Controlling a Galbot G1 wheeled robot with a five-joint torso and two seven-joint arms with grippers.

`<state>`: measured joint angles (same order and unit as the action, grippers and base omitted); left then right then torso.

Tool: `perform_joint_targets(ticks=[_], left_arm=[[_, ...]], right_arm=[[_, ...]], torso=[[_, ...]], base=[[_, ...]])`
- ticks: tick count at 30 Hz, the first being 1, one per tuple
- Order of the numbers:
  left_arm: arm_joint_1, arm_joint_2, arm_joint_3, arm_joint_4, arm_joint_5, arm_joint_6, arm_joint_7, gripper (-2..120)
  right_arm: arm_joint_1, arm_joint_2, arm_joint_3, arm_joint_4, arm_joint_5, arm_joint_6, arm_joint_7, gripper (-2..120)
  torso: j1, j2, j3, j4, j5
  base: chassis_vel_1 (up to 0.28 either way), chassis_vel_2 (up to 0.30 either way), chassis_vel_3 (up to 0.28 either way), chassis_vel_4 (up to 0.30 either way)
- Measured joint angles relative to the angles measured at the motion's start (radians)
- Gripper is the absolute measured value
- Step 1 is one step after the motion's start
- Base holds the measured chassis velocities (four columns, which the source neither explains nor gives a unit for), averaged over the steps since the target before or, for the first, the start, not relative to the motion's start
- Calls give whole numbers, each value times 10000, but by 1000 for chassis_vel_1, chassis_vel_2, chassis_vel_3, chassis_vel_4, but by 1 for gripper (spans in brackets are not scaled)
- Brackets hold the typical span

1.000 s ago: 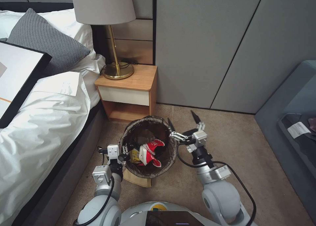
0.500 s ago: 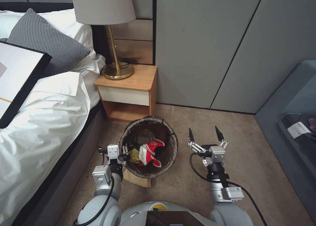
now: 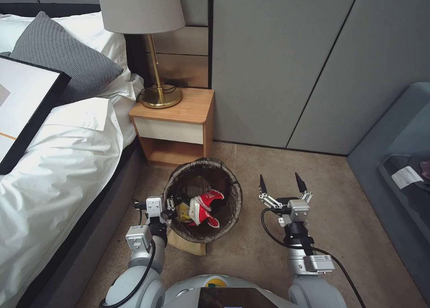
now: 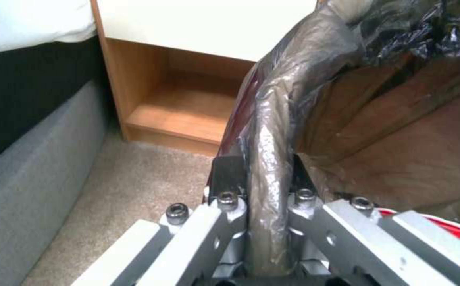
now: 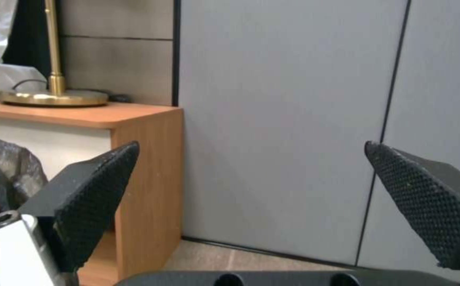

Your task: Pick up the trash bin, then pick up the garbage from the floor and place it into the trash bin.

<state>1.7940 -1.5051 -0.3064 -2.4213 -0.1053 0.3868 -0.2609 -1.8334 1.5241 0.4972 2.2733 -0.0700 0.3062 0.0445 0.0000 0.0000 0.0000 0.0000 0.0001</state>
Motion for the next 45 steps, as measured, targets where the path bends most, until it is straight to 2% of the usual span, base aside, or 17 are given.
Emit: perform_joint_targets(ticks=[10, 45], left_arm=[[0, 0, 0, 0, 0, 0, 1, 2], [0, 0, -1, 0, 0, 0, 0, 2]], right_arm=[[420, -243, 215, 64, 474, -351, -62, 100], [856, -277, 278, 54, 649, -672, -162, 100]], torso=[[0, 0, 0, 2, 0], [0, -1, 0, 1, -1]], base=[[38, 39, 40, 45], [104, 102, 107, 108]])
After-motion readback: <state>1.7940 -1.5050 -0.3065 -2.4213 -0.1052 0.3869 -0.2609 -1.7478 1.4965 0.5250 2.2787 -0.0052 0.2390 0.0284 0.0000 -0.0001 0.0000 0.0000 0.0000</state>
